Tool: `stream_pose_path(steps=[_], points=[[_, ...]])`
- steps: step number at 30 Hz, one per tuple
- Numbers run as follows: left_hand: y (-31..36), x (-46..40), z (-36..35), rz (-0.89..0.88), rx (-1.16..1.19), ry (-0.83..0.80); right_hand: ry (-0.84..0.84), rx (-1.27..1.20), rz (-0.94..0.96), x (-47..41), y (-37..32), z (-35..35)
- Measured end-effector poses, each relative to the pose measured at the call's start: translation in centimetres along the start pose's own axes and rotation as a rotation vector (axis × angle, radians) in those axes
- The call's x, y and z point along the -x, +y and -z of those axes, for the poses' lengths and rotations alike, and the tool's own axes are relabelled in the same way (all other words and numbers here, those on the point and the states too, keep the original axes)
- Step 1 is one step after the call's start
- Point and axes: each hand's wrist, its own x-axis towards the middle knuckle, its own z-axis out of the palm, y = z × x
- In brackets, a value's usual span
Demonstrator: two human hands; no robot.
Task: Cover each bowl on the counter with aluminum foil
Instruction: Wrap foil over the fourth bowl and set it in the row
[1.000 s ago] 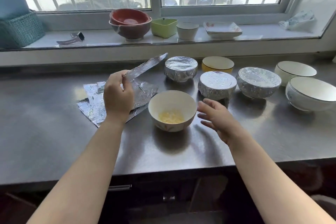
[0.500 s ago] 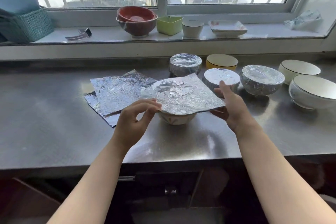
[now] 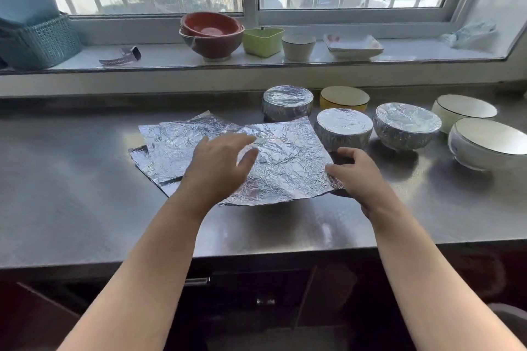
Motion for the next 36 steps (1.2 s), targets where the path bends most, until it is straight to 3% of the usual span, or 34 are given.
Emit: stream_pose_path(steps=[4, 7, 9, 12, 14, 19, 36], points=[[1.5, -3.0, -1.9, -0.022, -0.250, -0.326, 0.027, 0.234, 0.033, 0.4, -0.1, 0.5], [1.3, -3.8, -3.1, -0.045, -0.308, -0.412, 0.055, 0.744, 0.123, 0.3, -1.6, 1.0], [0.9, -3.9, -3.5, -0.060, -0.304, -0.429, 0.056, 0.876, 0.289, -0.1, -3.2, 0.7], [0.4, -4.1, -4.1, -0.083, -0.294, -0.458, -0.125, 0.921, 0.606, -1.4, -5.1, -1.4], [0.2, -4.4, -4.5, -0.112, -0.296, -0.460, -0.288, 0.959, 0.678, -2.2, -5.4, -3.3], [-0.4, -4.7, -4.9, -0.127, -0.303, -0.464, -0.506, 1.119, 0.575, -4.1, -3.0, -5.2], [-0.8, -4.9, -4.8, -0.111, -0.271, -0.467, -0.553, 1.131, 0.549, -5.1, -2.4, -3.8]])
